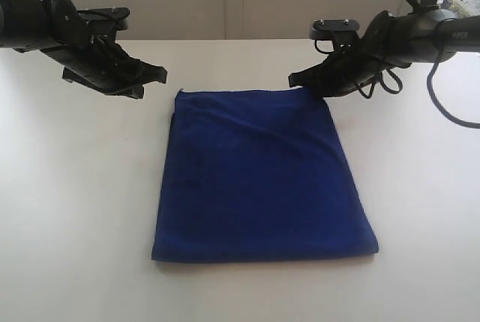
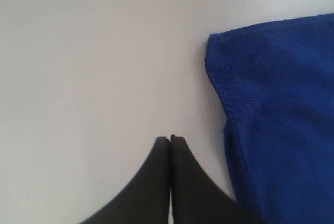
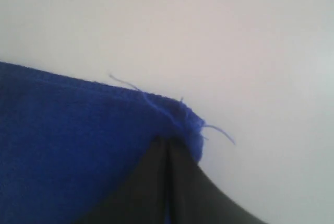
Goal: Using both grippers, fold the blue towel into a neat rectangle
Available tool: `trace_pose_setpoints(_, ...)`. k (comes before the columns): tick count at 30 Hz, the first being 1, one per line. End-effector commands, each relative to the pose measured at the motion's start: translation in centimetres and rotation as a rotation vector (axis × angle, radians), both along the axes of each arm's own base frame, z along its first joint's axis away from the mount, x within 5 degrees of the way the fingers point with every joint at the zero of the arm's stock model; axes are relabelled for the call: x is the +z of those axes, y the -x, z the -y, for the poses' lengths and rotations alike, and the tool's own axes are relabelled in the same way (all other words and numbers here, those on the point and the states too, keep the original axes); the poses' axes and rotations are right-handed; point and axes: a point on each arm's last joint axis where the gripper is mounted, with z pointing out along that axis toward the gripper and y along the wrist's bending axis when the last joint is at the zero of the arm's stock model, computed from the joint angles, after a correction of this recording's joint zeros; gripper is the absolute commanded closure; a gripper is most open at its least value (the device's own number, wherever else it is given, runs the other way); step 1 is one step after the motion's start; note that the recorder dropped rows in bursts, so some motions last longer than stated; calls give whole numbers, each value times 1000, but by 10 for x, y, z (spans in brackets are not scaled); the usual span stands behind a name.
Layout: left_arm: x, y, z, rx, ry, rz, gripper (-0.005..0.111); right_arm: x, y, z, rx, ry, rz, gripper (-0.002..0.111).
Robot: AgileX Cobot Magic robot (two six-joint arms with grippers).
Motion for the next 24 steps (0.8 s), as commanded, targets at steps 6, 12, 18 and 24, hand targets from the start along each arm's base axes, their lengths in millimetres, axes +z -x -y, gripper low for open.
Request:
trace_pose_setpoints(6, 17, 5, 1, -36, -4, 30, 107, 3, -3, 3, -10, 4, 26, 108)
trace_pose_setpoints(12, 23, 19, 26, -142, 38, -6, 107, 12, 2, 2, 7, -12, -7, 108)
trace_pose_setpoints(18, 5, 29, 70, -308, 70, 23, 107, 15, 2, 2, 12, -8, -5, 108)
trace_pose_setpoints(24, -31, 27, 76, -319, 48, -56, 107, 10, 2, 3, 13, 4, -2, 108)
